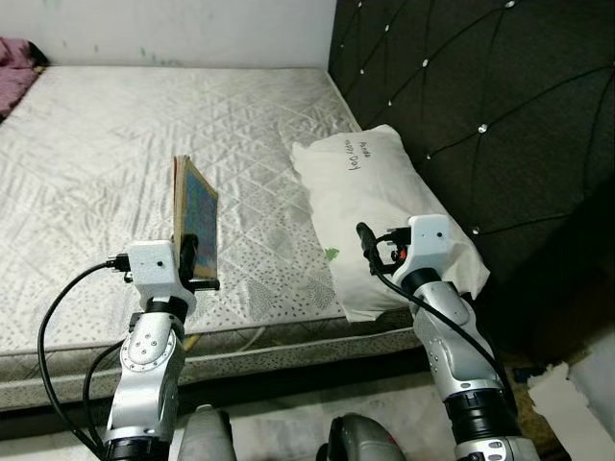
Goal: Clean up the room
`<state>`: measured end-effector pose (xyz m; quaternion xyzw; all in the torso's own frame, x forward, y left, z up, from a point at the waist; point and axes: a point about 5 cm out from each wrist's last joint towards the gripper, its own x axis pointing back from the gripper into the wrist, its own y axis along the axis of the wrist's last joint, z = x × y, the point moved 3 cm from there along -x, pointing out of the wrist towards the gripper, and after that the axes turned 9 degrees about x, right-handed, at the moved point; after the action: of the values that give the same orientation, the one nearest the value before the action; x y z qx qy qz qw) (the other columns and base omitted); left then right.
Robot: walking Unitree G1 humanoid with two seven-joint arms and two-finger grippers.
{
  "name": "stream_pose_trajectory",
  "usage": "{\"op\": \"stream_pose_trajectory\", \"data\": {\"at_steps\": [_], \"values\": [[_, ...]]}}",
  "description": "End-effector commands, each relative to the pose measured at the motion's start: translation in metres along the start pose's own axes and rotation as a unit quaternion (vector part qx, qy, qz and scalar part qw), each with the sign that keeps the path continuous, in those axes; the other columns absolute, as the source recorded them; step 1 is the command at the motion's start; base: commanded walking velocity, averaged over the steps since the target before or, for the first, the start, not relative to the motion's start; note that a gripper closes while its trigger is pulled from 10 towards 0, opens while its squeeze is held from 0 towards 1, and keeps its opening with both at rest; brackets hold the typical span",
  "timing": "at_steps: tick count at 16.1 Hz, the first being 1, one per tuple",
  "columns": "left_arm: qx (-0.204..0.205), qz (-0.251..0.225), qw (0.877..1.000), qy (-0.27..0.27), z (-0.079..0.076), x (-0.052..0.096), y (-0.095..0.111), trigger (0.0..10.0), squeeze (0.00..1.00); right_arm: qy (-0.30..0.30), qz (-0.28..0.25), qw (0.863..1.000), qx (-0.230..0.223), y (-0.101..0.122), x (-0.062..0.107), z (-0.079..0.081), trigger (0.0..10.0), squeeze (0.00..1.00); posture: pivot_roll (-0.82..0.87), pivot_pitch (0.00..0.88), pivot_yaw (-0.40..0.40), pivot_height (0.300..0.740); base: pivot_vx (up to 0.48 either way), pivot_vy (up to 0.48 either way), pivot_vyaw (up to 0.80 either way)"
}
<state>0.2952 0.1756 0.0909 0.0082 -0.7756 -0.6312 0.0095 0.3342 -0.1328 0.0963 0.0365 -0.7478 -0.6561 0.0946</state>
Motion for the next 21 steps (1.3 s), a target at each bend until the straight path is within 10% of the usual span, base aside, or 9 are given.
{"op": "stream_pose_trajectory", "data": {"at_steps": [1, 21], "values": [[0.004, -0.017, 1.0, -0.005, -0.0041, -0.0049, 0.009, 10.0, 0.0, 0.002, 0.001, 1.0, 0.002, 0.0015, -0.0023, -0.0009, 10.0, 0.0, -0.1, 0.015, -0.059, 0.661, 0.0, 0.0, 0.0], [0.029, -0.031, 0.999, -0.013, -0.001, -0.0069, 0.0149, 10.0, 0.0, 0.0, 0.003, 1.0, 0.005, 0.0005, -0.0035, -0.0015, 10.0, 0.0, -0.1, 0.012, -0.06, 0.636, 0.153, 0.0, 0.0]]}}
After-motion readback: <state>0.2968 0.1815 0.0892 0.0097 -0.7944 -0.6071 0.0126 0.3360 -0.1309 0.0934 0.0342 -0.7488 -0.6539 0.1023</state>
